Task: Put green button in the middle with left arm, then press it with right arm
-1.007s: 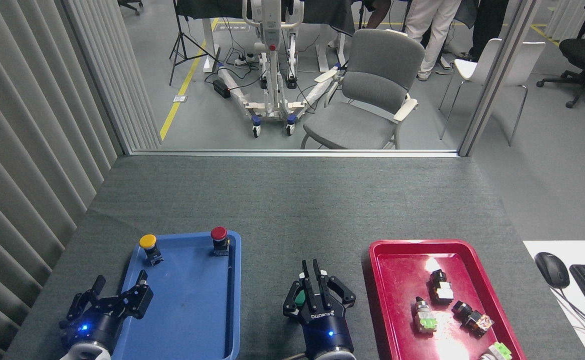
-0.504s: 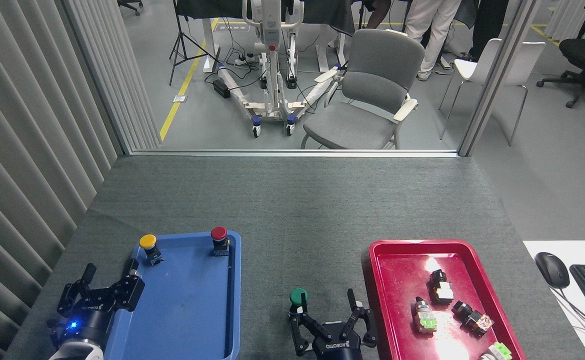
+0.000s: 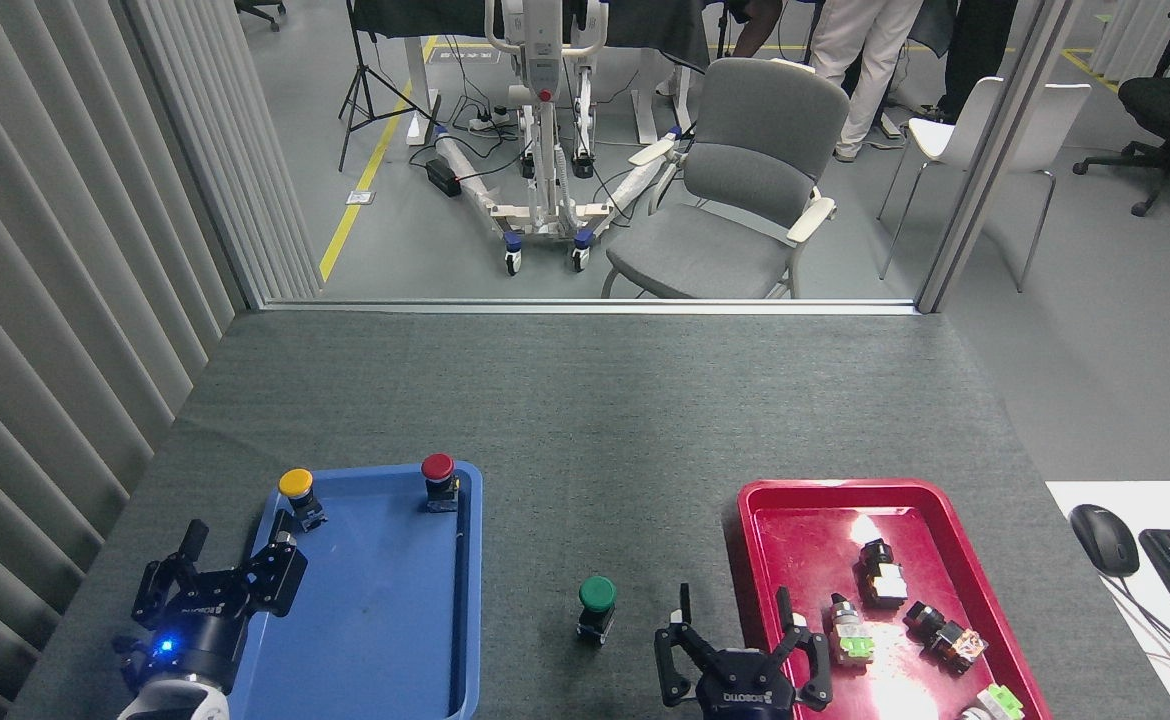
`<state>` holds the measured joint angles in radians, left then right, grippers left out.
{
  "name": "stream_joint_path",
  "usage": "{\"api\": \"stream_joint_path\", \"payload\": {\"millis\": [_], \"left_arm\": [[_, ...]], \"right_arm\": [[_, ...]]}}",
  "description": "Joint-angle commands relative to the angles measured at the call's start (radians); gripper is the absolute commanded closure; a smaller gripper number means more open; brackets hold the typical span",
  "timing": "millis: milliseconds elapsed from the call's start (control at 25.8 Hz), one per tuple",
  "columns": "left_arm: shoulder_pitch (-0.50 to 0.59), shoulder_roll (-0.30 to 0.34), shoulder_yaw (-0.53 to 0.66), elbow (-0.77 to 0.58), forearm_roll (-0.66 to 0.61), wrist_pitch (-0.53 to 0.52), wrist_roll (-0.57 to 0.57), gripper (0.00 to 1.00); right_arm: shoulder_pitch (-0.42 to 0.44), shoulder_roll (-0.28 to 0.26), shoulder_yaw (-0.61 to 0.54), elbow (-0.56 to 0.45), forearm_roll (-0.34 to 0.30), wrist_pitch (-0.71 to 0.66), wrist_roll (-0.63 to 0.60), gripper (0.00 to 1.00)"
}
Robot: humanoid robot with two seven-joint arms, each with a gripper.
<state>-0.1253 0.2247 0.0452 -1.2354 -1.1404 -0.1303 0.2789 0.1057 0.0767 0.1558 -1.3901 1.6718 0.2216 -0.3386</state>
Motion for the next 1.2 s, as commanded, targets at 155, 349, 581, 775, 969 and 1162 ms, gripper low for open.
{"api": "stream_joint_path", "payload": {"millis": [155,349,581,775,969,1162], "left_arm": [[0.085,-0.053,-0.004,-0.153,-0.012,0.172,-0.073,0.00],[0.081,-0.044,-0.004,-0.124,-0.019,0.175,-0.073,0.00],[0.069,0.016,-0.131,-0.119,-0.027,0.184,-0.075,0.00],[0.029,0.016,-0.189,-0.099,-0.033,0.222,-0.075,0.00],[0.015,0.028,-0.251,-0.075,-0.036,0.242,-0.081,0.00],[-0.005,0.035,-0.262,-0.058,-0.036,0.256,-0.083,0.00]], "right_arm": [[-0.003,0.000,-0.045,-0.003,0.003,-0.021,0.003,0.01],[0.009,-0.003,-0.045,-0.007,-0.001,-0.010,-0.005,0.01],[0.008,-0.003,-0.065,-0.003,0.002,-0.011,-0.005,0.00],[0.009,-0.003,-0.079,-0.003,0.003,-0.015,-0.005,0.00],[0.008,0.000,-0.160,-0.006,-0.003,-0.022,-0.002,0.00],[-0.004,0.006,-0.173,0.006,0.003,-0.022,0.001,0.01]]}}
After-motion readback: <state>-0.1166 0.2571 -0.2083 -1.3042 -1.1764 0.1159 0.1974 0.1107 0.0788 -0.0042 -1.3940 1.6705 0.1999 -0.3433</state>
